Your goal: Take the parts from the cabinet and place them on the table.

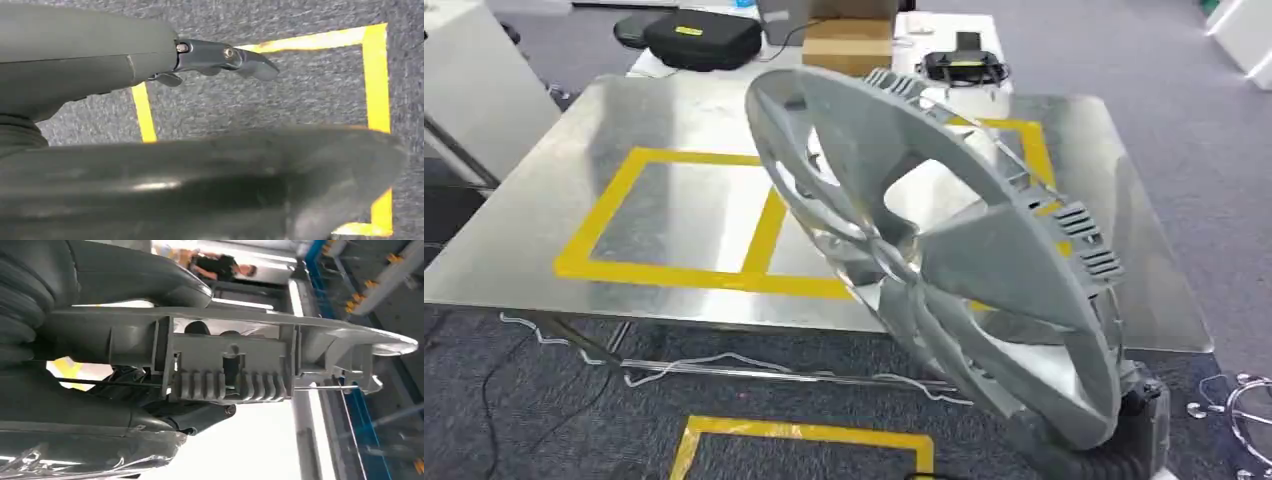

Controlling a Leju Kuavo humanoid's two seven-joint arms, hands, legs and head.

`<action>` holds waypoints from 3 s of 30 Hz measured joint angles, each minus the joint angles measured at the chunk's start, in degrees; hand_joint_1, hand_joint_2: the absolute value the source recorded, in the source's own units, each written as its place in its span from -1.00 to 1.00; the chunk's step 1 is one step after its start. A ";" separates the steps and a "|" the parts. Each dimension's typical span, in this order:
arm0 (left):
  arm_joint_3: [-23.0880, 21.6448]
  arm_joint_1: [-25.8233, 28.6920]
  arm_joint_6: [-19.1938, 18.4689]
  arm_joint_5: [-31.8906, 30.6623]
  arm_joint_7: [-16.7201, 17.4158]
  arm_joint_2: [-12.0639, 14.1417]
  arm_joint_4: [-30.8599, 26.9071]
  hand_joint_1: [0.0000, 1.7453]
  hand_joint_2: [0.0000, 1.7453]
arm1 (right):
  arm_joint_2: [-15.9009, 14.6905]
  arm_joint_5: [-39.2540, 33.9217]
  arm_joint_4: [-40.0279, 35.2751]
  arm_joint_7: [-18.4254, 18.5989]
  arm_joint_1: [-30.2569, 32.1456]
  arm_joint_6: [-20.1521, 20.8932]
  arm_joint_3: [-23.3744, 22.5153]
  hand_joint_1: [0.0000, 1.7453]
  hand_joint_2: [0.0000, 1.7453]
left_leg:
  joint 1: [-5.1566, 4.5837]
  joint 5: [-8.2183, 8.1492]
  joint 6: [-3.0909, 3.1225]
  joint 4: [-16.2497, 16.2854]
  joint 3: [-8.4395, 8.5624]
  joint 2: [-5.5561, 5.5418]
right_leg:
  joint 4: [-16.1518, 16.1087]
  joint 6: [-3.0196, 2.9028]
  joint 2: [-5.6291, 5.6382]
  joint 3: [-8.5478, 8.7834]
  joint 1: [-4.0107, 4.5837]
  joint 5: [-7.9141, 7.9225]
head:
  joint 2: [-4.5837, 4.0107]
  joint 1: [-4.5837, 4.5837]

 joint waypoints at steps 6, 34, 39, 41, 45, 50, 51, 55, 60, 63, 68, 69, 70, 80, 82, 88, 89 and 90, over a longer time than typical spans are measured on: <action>0.00 0.07 -0.35 -1.27 -0.31 0.26 0.00 -1.00 -1.00 | -1.51 0.57 0.70 1.62 0.39 -1.36 -4.00 1.00 1.00 | -0.44 -3.01 1.26 -0.01 3.63 -0.03 | 17.16 0.63 -0.18 -12.83 0.03 -7.04 | -0.02 0.41; -0.59 -2.29 -4.46 -7.19 -2.08 2.40 0.11 -1.00 -1.00 | -17.22 59.39 58.35 22.01 -39.46 4.17 -5.54 1.00 1.00 | -0.44 0.40 1.23 -0.98 0.55 -0.42 | 10.49 0.85 -0.11 -12.74 -0.19 0.10 | -0.02 0.44; -0.68 -2.31 -5.31 -7.89 -2.69 2.51 0.17 -1.00 -1.00 | -15.78 61.20 71.96 17.44 -49.15 3.82 4.03 1.00 1.00 | -0.38 0.00 0.91 -0.97 1.30 -0.45 | 8.70 0.87 -0.15 -13.19 -0.45 4.67 | -0.02 0.66; -0.81 -2.49 -5.42 -8.37 -2.71 2.58 0.17 -1.00 -1.00 | -13.96 61.55 76.42 15.36 -52.63 2.27 7.51 1.00 1.00 | -0.42 -0.26 0.29 -0.96 1.75 -0.32 | -0.24 0.77 -0.13 -8.67 -0.50 6.88 | -0.02 0.68; -1.16 -2.70 -5.73 -9.01 -2.69 2.60 0.20 -1.00 -1.00 | -9.46 61.57 82.54 13.09 -56.65 0.09 13.38 1.00 1.00 | -0.29 -0.10 -1.26 -1.55 2.09 -0.22 | -0.53 -0.91 0.26 -8.25 0.19 7.05 | -0.02 0.61; -2.05 -2.86 -5.99 -9.92 -2.49 2.58 0.35 -1.00 -1.00 | -1.30 59.97 85.07 10.38 -59.57 -0.09 18.87 1.00 1.00 | -0.40 -8.12 -2.31 12.63 -4.05 -0.18 | -0.97 -2.45 1.16 -8.25 -0.13 7.60 | -0.02 0.48; -2.10 -2.99 -5.99 -10.10 -2.47 2.56 0.42 -1.00 -1.00 | 0.03 59.95 85.46 10.38 -59.53 -0.02 20.00 1.00 1.00 | -0.44 -8.94 -2.28 15.74 -5.75 -0.18 | -0.97 -2.52 1.25 -8.24 -0.05 7.59 | -0.02 0.44; -2.56 -3.11 -6.01 -10.27 -2.34 2.62 0.46 -1.00 -1.00 | 3.74 58.53 86.05 9.42 -60.00 -0.11 22.23 1.00 1.00 | -0.65 -1.30 -1.51 4.33 -0.63 -0.15 | -0.92 -2.34 0.94 -8.04 0.12 7.47 | -0.02 0.41; -3.48 -3.37 -6.19 -10.95 -2.05 2.73 0.48 -1.00 -1.00 | 8.33 55.10 86.33 10.05 -60.33 -0.02 23.17 1.00 1.00 | -0.92 -0.22 -0.67 -1.88 2.40 0.11 | -1.12 -1.35 1.00 -8.25 0.52 7.56 | -0.02 0.61; -3.80 -3.78 -6.27 -11.28 -2.19 2.62 0.52 -1.00 -1.00 | 9.62 52.01 86.31 11.00 -59.99 -0.26 23.91 1.00 1.00 | -0.23 0.16 0.35 -2.33 2.68 0.28 | 3.14 -0.34 0.46 -10.17 0.52 4.54 | -0.02 1.07; -3.87 -3.33 -6.14 -11.19 -2.19 2.73 0.55 -1.00 -1.00 | 10.12 49.79 86.31 12.79 -58.50 -1.29 24.77 1.00 1.00 | -0.14 -0.03 0.36 -2.29 2.87 -0.07 | 15.67 0.36 -0.05 -16.56 -0.04 1.12 | -0.02 1.07; -3.87 -3.27 -6.08 -11.19 -2.19 2.73 0.59 -1.00 -1.00 | 10.06 49.57 86.36 13.05 -58.47 -1.35 24.94 1.00 1.00 | -0.06 -0.16 0.17 -2.28 3.03 -0.09 | 11.13 0.29 -0.05 -14.54 -0.08 3.77 | -0.02 1.05; -3.87 -3.22 -5.99 -11.17 -2.21 2.73 0.63 -1.00 -1.00 | 9.88 49.15 86.42 13.33 -58.47 -1.44 25.03 1.00 1.00 | 0.03 -0.32 -0.09 -2.27 3.30 -0.09 | 5.14 0.31 -0.07 -11.61 -0.09 6.56 | -0.02 1.05; -3.87 -2.86 -5.81 -10.23 -3.02 3.19 0.74 -1.00 -1.00 | 7.70 48.00 89.11 17.41 -57.03 -1.81 24.90 1.00 1.00 | -0.08 -7.23 -2.51 9.29 -2.03 -0.12 | -1.24 -2.61 0.01 -8.43 -0.10 7.82 | -0.02 0.31; -3.87 -2.71 -5.81 -10.23 -3.04 3.30 0.74 -1.00 -1.00 | 7.41 47.98 90.29 18.49 -56.85 -1.55 24.87 1.00 1.00 | -0.08 -8.87 -2.52 15.67 -5.40 -0.12 | -1.24 -2.62 -0.10 -8.40 -0.05 7.81 | -0.02 0.26; -3.87 -2.74 -5.70 -10.14 -3.10 3.43 0.74 -1.00 -1.00 | 6.23 47.98 92.13 19.02 -56.97 -1.55 23.54 1.00 1.00 | 0.01 -0.96 -1.78 -1.95 3.66 -0.27 | -0.93 -1.36 -0.17 -8.41 0.31 7.54 | -0.02 -0.15; -3.87 -2.66 -5.68 -10.14 -3.19 3.43 0.74 -1.00 -1.00 | 5.86 48.00 92.35 18.97 -56.94 -1.60 23.48 1.00 1.00 | -0.09 -1.00 -1.47 -2.08 3.66 -0.27 | -1.18 -1.08 -0.26 -8.46 0.31 7.65 | -0.02 0.04; -3.87 -2.55 -5.66 -10.14 -3.19 3.43 0.74 -1.00 -1.00 | 5.64 48.00 92.63 18.89 -56.87 -1.81 23.39 1.00 1.00 | -0.25 -1.03 -1.05 -2.07 3.74 -0.29 | -1.47 -0.86 -0.26 -8.37 0.14 7.60 | -0.02 0.00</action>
